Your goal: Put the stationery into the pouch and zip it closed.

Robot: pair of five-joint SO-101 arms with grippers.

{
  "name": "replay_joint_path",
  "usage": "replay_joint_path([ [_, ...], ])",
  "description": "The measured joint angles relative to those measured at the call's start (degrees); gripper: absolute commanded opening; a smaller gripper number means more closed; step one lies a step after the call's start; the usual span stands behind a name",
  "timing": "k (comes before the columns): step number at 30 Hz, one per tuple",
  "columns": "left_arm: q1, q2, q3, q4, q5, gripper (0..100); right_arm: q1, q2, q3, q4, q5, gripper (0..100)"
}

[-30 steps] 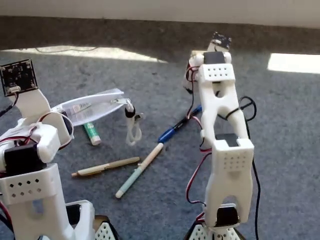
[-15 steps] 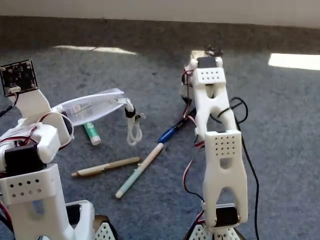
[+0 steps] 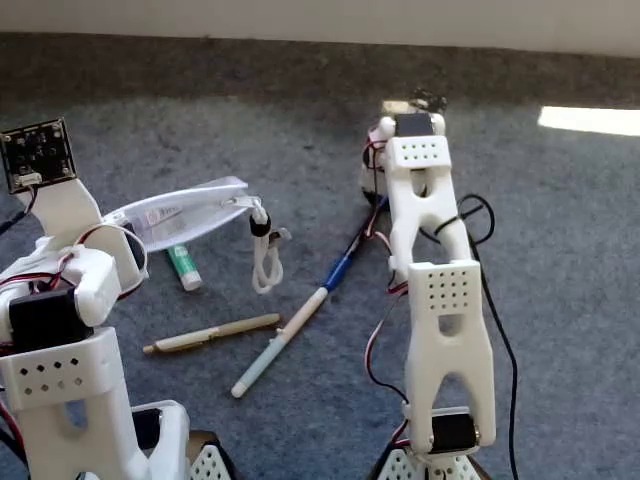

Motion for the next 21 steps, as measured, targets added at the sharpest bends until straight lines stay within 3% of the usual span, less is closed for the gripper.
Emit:
replay_joint_path([
  [21,-1.8,0.0,0.0,0.0,0.0,1,-1.1,0.1,-13.0,8.8,2.1,0.5],
])
